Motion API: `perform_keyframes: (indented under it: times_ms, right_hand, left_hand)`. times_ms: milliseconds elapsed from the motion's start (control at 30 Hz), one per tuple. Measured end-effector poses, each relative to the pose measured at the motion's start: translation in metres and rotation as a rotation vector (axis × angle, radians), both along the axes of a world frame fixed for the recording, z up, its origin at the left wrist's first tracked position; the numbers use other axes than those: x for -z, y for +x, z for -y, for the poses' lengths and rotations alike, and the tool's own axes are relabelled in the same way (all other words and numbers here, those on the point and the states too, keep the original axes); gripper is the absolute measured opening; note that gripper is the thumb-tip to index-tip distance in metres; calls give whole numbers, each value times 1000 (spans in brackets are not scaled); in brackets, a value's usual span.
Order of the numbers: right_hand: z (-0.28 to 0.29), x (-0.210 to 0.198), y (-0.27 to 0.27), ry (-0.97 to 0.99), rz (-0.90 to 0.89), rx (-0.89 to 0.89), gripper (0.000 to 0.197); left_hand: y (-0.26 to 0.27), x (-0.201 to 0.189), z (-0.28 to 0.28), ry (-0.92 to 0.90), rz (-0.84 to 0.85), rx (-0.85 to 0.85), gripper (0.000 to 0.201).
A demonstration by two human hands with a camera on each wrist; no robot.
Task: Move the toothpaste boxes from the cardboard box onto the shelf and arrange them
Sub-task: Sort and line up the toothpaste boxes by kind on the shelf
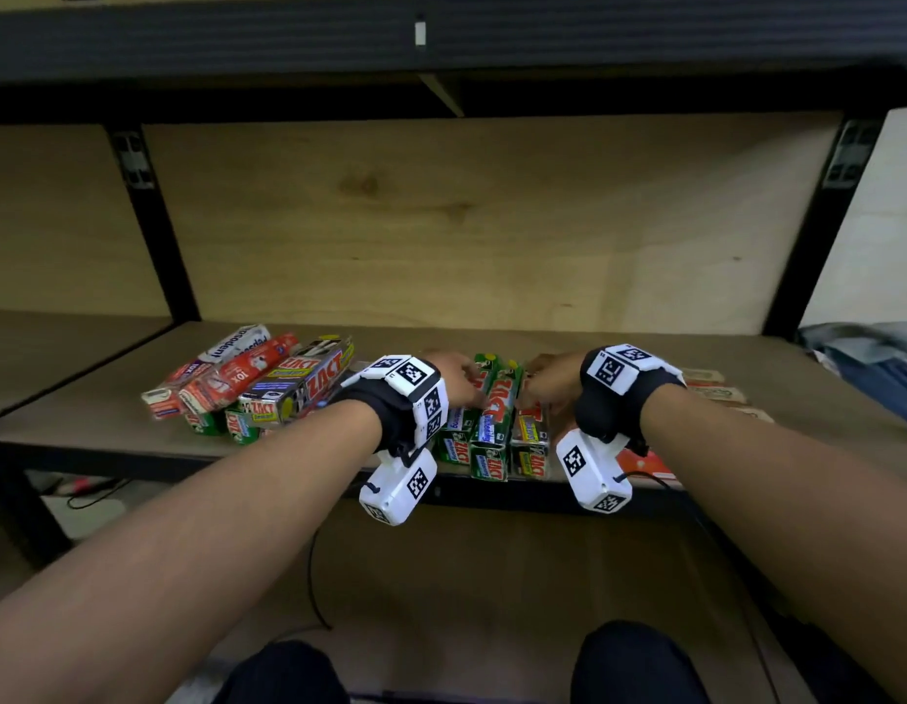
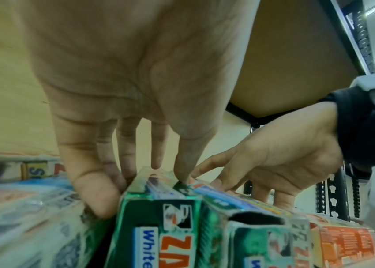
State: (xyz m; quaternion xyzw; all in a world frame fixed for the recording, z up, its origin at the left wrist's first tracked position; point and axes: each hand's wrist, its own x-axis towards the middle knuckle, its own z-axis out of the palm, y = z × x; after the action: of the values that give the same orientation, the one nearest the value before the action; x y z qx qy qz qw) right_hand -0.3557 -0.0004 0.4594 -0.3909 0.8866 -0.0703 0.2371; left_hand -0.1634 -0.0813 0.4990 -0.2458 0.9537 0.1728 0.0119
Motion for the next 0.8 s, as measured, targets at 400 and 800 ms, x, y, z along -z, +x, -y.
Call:
perform_keyframes:
  times_ms: [400,800]
  right_hand:
    - [3,-5,1,59,-146,118,28]
    - [15,-92,65,-287,-117,65,19]
  left_hand:
    - [0,5,25,-37,7,-13,48]
    - [59,-21,78,-223,-104,-180,27]
